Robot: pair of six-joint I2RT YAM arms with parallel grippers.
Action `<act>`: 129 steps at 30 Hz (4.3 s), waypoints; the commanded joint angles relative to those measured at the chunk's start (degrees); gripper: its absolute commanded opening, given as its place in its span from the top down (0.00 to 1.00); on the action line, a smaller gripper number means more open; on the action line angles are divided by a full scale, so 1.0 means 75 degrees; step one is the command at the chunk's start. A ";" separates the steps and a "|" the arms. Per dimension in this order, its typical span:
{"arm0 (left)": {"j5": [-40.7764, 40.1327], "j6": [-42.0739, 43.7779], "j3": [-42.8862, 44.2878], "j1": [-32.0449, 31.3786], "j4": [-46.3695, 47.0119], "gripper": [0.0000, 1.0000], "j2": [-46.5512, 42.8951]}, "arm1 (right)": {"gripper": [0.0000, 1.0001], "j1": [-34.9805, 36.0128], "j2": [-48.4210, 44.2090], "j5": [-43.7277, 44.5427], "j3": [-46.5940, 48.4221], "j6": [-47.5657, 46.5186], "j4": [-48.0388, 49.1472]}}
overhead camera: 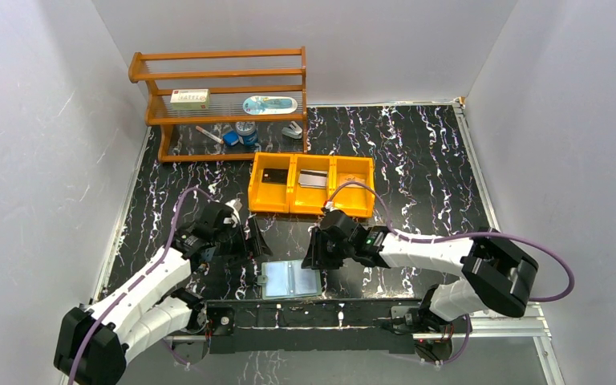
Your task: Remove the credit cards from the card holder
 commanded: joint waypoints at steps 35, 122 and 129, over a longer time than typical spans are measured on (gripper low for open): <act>-0.0675 -0.0594 -0.0704 -0.1290 0.0585 0.69 0.0893 | 0.57 0.0212 0.0974 0.0497 0.1043 -0.0012 -0.0862; -0.0653 -0.0730 -0.0897 -0.1344 0.0765 0.80 0.0394 | 0.44 0.0724 0.1360 0.0946 0.1653 -0.0074 -0.2371; -0.0606 -0.0690 -0.0883 -0.1346 0.0782 0.80 0.0397 | 0.49 0.0741 0.1600 0.0768 0.1807 -0.0163 -0.2013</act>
